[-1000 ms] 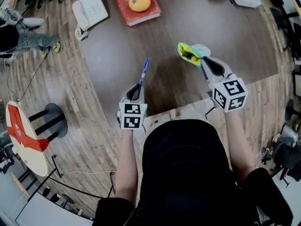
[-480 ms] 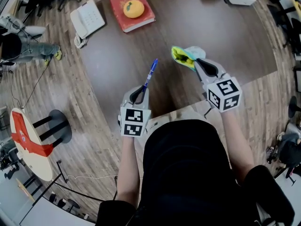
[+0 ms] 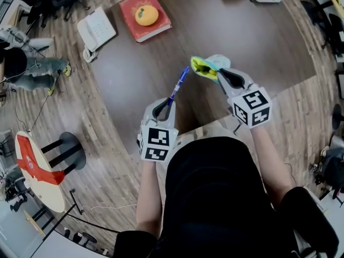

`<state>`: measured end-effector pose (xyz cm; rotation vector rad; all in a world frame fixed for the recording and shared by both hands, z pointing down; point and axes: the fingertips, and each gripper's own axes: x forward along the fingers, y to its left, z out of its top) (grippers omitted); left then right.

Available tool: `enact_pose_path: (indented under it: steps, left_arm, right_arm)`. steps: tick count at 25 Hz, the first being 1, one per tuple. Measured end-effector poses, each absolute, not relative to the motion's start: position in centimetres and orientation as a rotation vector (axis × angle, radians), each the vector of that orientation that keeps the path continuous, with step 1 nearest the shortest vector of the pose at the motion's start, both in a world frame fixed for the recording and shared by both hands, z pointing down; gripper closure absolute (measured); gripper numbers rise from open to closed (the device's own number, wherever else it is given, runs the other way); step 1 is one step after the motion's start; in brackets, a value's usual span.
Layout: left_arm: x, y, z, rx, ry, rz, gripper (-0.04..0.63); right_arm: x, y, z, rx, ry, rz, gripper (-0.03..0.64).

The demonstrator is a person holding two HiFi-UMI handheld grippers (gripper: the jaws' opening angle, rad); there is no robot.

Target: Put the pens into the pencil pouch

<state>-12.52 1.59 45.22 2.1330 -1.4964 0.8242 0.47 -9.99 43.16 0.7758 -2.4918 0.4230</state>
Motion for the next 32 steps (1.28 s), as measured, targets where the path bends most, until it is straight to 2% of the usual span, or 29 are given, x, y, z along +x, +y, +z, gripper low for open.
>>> enact_pose_path:
  steps: [32]
  left_arm:
    - [-7.6, 0.7, 45.3, 2.219, -1.379, 0.924, 0.557]
  right_arm:
    - [0.7, -8.5, 43.5, 0.718, -2.498, 0.435, 0.578]
